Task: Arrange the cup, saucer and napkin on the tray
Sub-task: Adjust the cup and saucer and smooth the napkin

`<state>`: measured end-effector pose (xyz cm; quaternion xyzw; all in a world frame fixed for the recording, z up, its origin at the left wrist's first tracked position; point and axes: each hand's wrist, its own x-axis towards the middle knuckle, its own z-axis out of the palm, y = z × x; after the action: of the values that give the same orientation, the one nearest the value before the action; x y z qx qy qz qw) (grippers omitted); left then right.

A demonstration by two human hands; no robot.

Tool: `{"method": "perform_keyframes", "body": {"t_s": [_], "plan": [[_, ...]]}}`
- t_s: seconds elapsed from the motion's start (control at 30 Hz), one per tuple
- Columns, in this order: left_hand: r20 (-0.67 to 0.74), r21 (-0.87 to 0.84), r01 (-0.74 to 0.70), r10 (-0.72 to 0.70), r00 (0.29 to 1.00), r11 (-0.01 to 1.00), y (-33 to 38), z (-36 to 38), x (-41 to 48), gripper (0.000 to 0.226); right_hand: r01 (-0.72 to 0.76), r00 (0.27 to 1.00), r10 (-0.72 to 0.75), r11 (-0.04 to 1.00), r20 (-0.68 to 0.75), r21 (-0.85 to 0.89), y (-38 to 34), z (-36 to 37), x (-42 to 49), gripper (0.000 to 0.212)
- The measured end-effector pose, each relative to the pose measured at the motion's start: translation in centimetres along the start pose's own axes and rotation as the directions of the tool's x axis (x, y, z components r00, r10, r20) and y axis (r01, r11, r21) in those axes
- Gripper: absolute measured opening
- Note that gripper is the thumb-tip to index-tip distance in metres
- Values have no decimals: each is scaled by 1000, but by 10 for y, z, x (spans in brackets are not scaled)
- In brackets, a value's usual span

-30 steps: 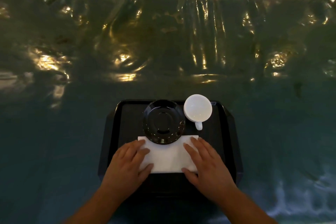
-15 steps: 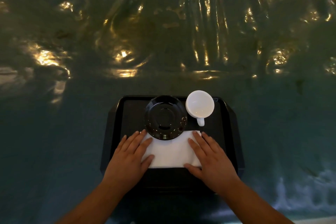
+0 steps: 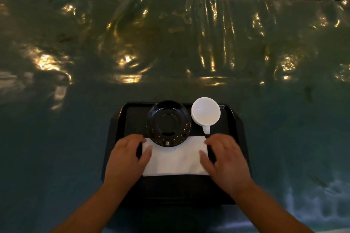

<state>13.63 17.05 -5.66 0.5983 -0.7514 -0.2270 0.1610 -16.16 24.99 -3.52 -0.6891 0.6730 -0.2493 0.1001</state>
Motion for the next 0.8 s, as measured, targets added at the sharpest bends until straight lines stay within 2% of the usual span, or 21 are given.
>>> {"method": "perform_keyframes", "body": {"t_s": [0.07, 0.1, 0.17, 0.27, 0.33, 0.4, 0.57, 0.7, 0.73, 0.77, 0.8], "plan": [[-3, -116, 188, -190, 982, 975, 10, -6, 16, 38, -275, 953, 288, 952, -93, 131, 1, -15, 28, 21], [24, -146, 246, -245, 969, 958, 15, -7, 26, 45, -423, 892, 444, 885, -78, 195, 4, -19, 44, 25], [94, -176, 317, -305, 948, 932, 23, -5, 44, 54, -633, 766, 640, 730, 68, 258, 12, -22, 75, 39], [177, -172, 389, -360, 916, 905, 26, -1, 67, 48, -791, 612, 709, 545, 350, 279, 21, -18, 105, 38], [209, -148, 404, -371, 905, 903, 23, 2, 75, 38, -830, 556, 716, 454, 423, 323, 22, -14, 112, 32], [213, -145, 405, -371, 904, 903, 20, 3, 80, 32, -839, 539, 725, 413, 429, 356, 22, -9, 114, 30], [209, -126, 403, -373, 904, 907, 17, 4, 87, 33, -830, 539, 741, 386, 399, 404, 21, 1, 114, 21], [209, -128, 404, -374, 904, 906, 22, -1, 85, 38, -843, 495, 741, 282, 453, 459, 16, 0, 114, 25], [196, -142, 410, -380, 904, 901, 24, -3, 82, 41, -839, 502, 743, 295, 443, 457, 16, -2, 112, 26], [164, -164, 412, -387, 907, 896, 27, -6, 76, 44, -821, 543, 751, 380, 377, 426, 16, -6, 106, 28], [110, -186, 404, -390, 914, 896, 29, -8, 67, 46, -774, 618, 746, 521, 250, 359, 15, -11, 96, 29]]}}
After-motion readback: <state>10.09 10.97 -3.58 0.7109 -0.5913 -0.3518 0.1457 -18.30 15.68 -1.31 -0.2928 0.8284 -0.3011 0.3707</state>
